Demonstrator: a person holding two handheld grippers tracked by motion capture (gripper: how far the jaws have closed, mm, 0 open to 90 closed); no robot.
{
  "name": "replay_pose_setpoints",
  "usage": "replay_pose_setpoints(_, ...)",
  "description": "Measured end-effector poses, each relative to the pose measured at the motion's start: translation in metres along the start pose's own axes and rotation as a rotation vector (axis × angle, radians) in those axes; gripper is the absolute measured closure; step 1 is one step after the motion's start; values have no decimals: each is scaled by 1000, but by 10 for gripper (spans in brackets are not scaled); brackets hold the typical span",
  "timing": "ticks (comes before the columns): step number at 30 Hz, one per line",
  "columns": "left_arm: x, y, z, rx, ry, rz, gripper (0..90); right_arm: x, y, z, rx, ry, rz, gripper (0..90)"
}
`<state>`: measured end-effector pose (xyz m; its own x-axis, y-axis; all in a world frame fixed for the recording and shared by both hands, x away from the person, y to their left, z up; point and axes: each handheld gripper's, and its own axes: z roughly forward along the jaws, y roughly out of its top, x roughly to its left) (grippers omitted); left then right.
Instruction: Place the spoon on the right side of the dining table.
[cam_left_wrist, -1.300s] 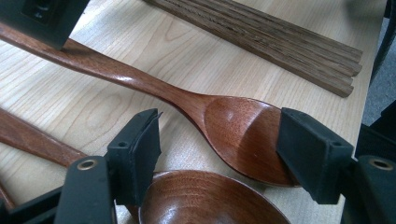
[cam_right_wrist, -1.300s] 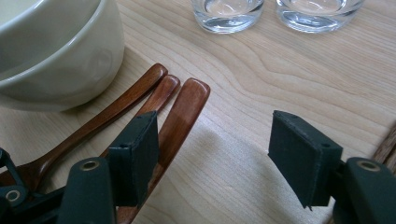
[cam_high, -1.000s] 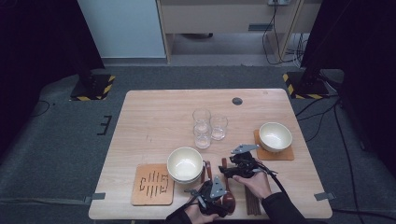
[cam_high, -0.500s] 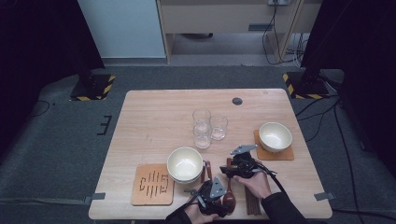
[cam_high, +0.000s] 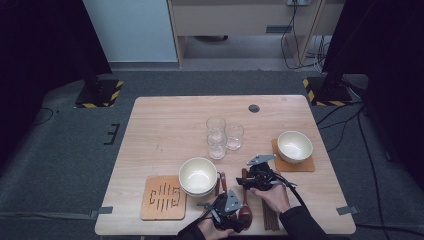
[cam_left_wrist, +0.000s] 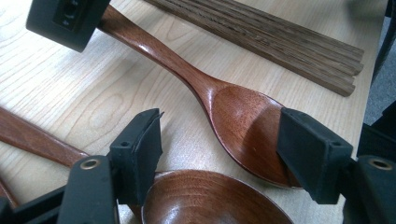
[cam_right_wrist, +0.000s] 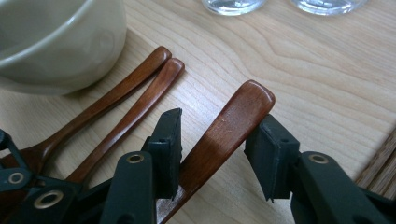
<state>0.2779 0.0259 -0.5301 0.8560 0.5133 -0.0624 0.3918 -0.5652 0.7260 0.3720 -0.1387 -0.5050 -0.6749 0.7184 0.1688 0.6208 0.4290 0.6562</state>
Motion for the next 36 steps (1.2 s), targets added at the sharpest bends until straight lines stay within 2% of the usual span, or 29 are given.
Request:
replay_pose_setpoints(9, 2, 1, 1, 0, 15, -19, 292, 0, 2, -6, -42, 25, 15, 606)
replay_pose_setpoints(14, 5, 2, 1, -3, 20, -31, 290, 0, 4, -10, -90, 43, 10, 634)
replay_pose_setpoints(21, 6, 2, 2, -8, 23, -45, 288, 0, 6, -16, -127, 67, 19, 658)
replay_pose_setpoints(36, 9, 3, 2, -17, 27, -61, 288, 0, 9, -28, -188, 124, 43, 707)
